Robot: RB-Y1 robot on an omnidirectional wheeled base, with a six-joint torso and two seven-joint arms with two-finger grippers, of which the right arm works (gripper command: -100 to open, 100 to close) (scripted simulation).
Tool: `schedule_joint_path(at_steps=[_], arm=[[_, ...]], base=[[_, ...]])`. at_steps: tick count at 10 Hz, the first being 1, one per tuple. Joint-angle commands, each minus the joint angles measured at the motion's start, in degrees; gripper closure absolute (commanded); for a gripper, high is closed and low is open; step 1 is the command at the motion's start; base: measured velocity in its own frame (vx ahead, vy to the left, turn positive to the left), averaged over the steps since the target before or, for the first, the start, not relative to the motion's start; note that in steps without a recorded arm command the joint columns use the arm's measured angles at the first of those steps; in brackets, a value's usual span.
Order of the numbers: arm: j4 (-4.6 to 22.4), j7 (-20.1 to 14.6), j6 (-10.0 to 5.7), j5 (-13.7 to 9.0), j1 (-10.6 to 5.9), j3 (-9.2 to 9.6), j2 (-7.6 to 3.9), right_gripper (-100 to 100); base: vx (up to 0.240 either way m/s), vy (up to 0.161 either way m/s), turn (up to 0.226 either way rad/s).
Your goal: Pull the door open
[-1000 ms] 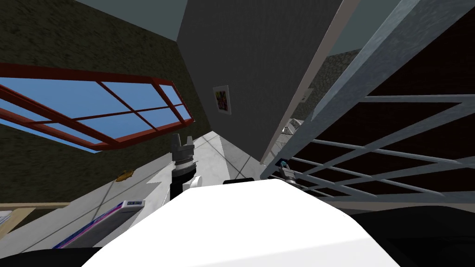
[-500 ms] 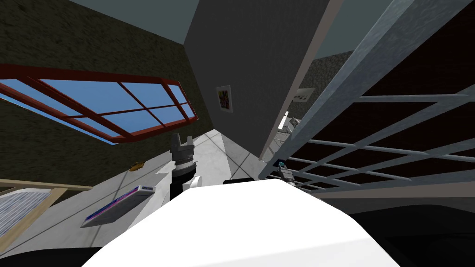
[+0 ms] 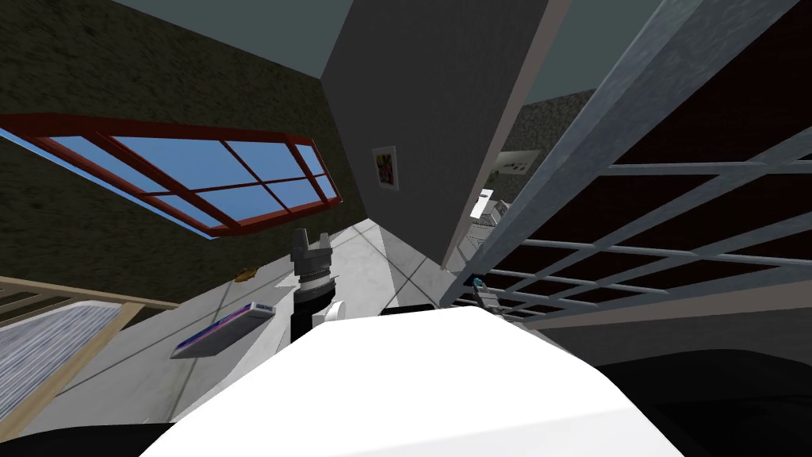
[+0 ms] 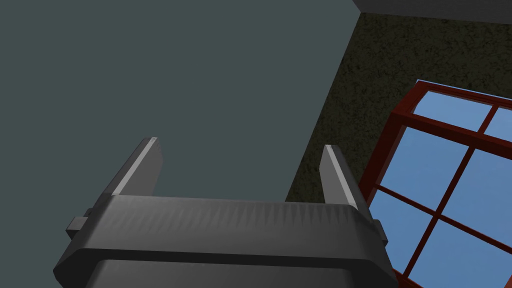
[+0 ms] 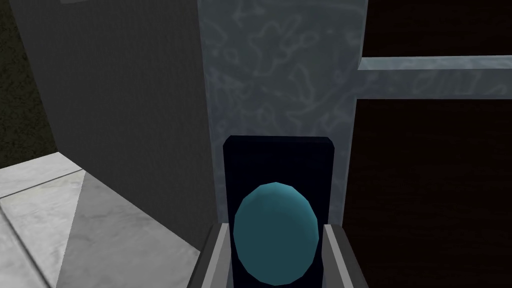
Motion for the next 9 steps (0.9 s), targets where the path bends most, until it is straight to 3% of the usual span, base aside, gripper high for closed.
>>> schedule_joint_path(at_steps=[1, 5, 6, 9], arm=[[-0.1, -0.5, -1.21, 0.9, 0.68, 1.23, -0.48, 100], [-0.7, -1.5, -3.37, 2.8, 1.73, 3.74, -1.49, 100], [-0.8, -1.2, -2.81, 2.6, 1.73, 3.53, -1.29, 100], [0.8, -2.5, -4.9, 3.4, 1.7, 4.69, -1.94, 100]], base=[[-0.212, -0.039, 0.054], [-0.181, -0.048, 0.034], [-0.08, -0.02, 0.02], [-0.201, -0.041, 0.137]])
